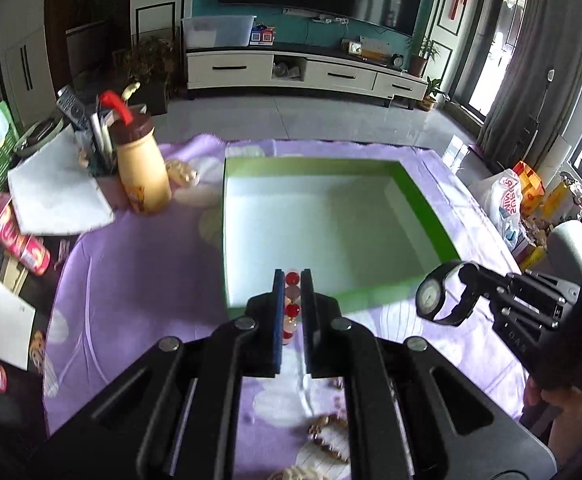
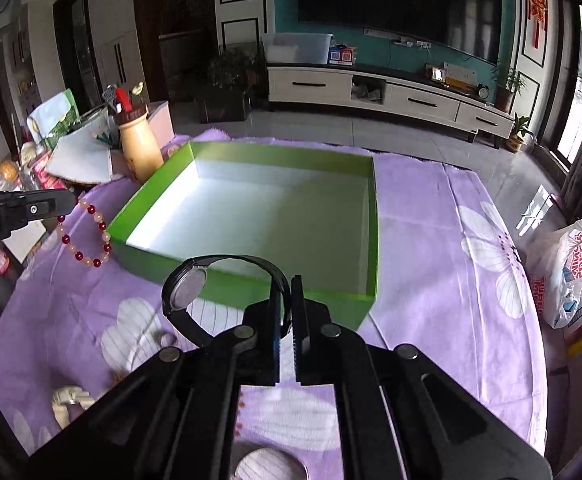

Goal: Organize jewelry
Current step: 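Carry both items into the green box and open both tools to release them, then move both open tools back over the remaining jewelry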

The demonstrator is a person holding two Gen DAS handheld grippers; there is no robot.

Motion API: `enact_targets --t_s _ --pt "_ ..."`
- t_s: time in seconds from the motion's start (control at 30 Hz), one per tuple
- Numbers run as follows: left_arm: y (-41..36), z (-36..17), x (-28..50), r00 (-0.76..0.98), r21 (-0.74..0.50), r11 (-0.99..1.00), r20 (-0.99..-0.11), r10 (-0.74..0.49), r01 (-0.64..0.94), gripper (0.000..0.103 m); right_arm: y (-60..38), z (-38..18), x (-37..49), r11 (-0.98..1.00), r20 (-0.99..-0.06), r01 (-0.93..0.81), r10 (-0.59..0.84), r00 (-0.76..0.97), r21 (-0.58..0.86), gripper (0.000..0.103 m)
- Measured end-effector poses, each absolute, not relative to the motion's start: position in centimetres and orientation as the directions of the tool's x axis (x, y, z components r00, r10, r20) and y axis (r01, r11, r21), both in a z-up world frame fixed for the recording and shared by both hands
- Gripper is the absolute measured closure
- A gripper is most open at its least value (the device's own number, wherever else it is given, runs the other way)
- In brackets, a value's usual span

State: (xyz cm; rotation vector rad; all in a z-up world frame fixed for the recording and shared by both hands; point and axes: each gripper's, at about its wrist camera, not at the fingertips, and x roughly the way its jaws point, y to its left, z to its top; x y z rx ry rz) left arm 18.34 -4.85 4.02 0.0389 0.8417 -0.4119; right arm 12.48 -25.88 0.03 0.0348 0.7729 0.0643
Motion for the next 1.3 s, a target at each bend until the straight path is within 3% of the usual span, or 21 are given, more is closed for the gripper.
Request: enact_targets --t_s 0.17,0.43,0.5,0.57,0.63,0.73,0.8,0.87,1.03,1.3 --pt "-6.9 3.6 22.4 0.571 -0.145 0.927 -0.751 -0.331 0.346 0.096 -26.0 -0.4 16.2 0.996 -0.711 -0.043 0.090 0.698 0.083 0.099" --pt "-10.0 -1.4 27.7 0.498 -0.117 0.946 -0.827 -0.261 0.302 0.096 -25.8 -4.3 21.5 0.997 -0.777 -0.026 0.077 0.625 0.078 0.098" --pt "-10.5 -2.6 28.4 0.479 -0.107 0.948 -0.842 -0.247 0.300 0.096 -25.9 -5.0 22.3 0.996 -0.789 -0.023 0.081 0.609 0.084 0.094" --pt "-10.8 -3.5 28.7 0.473 -0.087 0.952 -0.852 -0.224 0.295 0.094 -25.9 -5.4 22.6 0.995 -0.797 -0.017 0.089 0.598 0.098 0.078" --pt "-10.8 -3.8 28.5 0.471 -0.085 0.950 -0.853 -0.225 0.300 0.073 -25.9 -5.0 22.2 0.995 -0.782 -0.015 0.086 0.617 0.097 0.066" --pt "-10.5 -3.2 27.9 0.498 -0.064 0.953 -0.841 -0.212 0.297 0.055 -26.0 -3.8 21.8 0.993 -0.768 -0.027 0.103 0.632 0.112 0.065" --pt "-9.9 -2.2 27.0 0.518 -0.066 0.953 -0.827 -0.218 0.296 0.048 -26.1 -2.5 20.4 0.987 -0.743 -0.041 0.145 0.654 0.156 0.062" --pt "-9.1 -1.1 25.6 0.542 -0.062 0.953 -0.811 -0.222 0.298 0.034 -25.7 -1.4 18.1 0.976 -0.710 -0.101 0.211 0.672 0.195 0.049" --pt "-7.2 -0.2 21.0 0.576 -0.005 0.951 -0.795 -0.190 0.308 0.029 -24.0 -1.9 13.5 0.966 -0.722 -0.188 0.257 0.643 0.177 0.048" --pt "-1.0 -3.1 13.2 0.525 -0.078 0.962 -0.825 -0.209 0.261 0.026 -23.0 -4.1 6.5 0.961 -0.760 -0.217 0.269 0.592 0.172 0.048"
